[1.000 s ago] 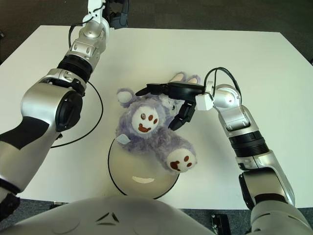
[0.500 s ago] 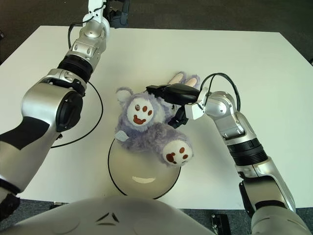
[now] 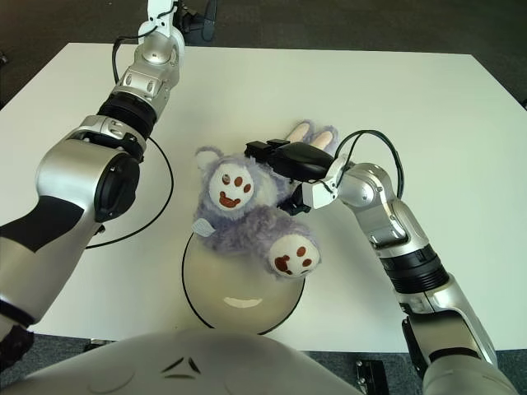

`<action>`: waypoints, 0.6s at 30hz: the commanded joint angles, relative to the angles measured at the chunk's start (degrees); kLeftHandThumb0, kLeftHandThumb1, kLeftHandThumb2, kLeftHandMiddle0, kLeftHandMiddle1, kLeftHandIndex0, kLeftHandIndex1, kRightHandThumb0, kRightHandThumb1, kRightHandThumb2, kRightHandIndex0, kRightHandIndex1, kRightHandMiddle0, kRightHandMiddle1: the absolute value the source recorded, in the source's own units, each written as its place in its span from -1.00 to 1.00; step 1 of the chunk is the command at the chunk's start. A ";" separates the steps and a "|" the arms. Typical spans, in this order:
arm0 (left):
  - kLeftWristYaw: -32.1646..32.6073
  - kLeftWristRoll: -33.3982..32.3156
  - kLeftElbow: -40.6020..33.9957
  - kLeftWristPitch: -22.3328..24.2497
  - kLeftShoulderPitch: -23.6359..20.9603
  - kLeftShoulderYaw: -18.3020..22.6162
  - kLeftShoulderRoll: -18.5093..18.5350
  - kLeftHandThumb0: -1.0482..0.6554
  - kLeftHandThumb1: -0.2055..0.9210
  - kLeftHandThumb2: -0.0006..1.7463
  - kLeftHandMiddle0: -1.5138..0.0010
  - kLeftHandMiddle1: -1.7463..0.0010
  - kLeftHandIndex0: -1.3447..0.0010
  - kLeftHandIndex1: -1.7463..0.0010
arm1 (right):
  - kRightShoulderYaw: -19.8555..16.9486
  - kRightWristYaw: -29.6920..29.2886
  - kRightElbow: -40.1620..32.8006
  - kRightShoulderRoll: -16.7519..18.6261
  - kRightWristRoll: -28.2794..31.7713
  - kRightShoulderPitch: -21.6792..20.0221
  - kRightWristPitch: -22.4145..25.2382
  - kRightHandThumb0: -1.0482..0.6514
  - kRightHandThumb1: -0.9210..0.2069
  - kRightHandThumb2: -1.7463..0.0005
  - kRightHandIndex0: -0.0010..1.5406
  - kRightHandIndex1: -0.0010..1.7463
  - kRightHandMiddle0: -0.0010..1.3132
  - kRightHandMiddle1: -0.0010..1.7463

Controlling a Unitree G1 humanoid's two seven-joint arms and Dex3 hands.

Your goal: Put the doll into the plate.

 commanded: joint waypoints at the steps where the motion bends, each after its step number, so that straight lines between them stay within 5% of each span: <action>1: 0.30 0.47 0.46 -1.34 0.17 0.03 0.30 0.22 -0.07 0.46 0.34 -0.85 0.16 -1.00 | 0.22 -0.68 -0.93 0.16 -1.75 0.75 1.73 0.19 0.19 -0.49 -0.95 0.89 -0.69 0.74; 3: 0.21 0.38 0.55 -1.57 0.20 0.11 0.30 0.22 -0.07 0.47 0.35 -0.86 0.16 -1.00 | 0.13 -1.42 -1.19 0.39 -2.15 0.87 2.13 0.27 0.20 -0.55 -0.95 0.94 -0.63 0.82; 5: 0.07 0.26 0.64 -1.82 0.22 0.20 0.30 0.22 -0.08 0.48 0.36 -0.87 0.15 -1.00 | -0.02 -2.04 -1.67 0.68 -2.48 0.93 2.77 0.48 -0.12 -0.32 -0.74 0.98 -0.56 0.91; 8: -0.10 0.14 0.76 -2.17 0.26 0.33 0.32 0.22 -0.09 0.48 0.35 -0.87 0.15 -1.00 | -0.31 -2.56 -3.23 1.08 -2.99 1.07 4.21 0.32 -0.19 -0.27 -0.68 0.99 -0.28 0.86; 18: -0.37 0.01 1.46 -2.81 0.08 0.61 0.55 0.22 -0.11 0.50 0.32 -0.87 0.16 -1.00 | -0.82 -3.75 -8.15 1.70 -4.84 1.83 6.99 0.24 0.41 -0.67 -0.11 0.72 0.10 1.00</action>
